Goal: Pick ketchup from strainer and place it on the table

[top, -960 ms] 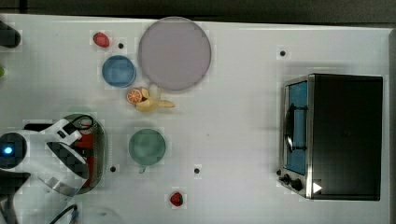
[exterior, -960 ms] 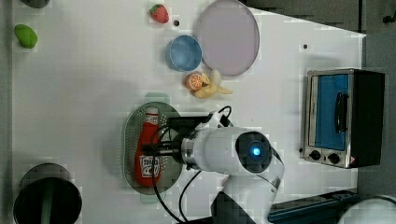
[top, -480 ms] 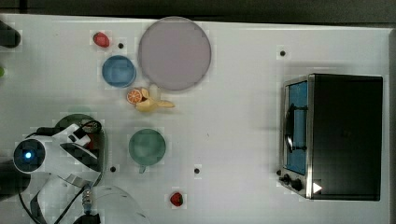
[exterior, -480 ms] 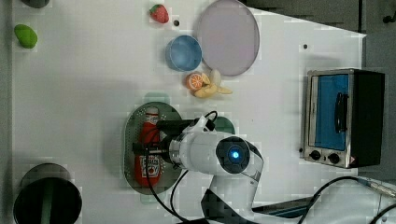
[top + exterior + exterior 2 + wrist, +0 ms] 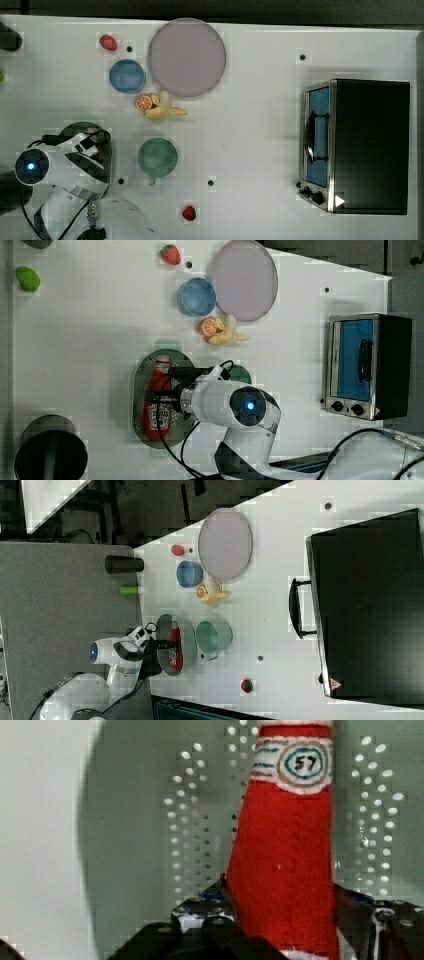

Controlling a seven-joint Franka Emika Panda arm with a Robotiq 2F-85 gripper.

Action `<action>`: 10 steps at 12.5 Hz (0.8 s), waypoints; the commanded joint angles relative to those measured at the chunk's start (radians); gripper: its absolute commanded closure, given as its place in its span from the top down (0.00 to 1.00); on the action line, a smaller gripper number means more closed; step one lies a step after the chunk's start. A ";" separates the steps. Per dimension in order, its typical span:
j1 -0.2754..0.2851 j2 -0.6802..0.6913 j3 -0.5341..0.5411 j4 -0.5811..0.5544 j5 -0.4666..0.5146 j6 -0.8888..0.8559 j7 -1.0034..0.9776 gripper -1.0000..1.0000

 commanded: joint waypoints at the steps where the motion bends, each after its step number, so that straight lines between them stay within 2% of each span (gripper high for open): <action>1: -0.021 -0.096 0.072 0.000 0.060 -0.011 0.051 0.57; 3: -0.087 -0.165 0.167 0.002 0.205 -0.053 0.037 0.57; 6: -0.188 -0.238 0.293 0.063 0.382 -0.239 -0.056 0.57; 8: -0.240 -0.261 0.330 0.140 0.427 -0.390 -0.151 0.57; 10: -0.277 -0.274 0.332 0.219 0.427 -0.511 -0.223 0.57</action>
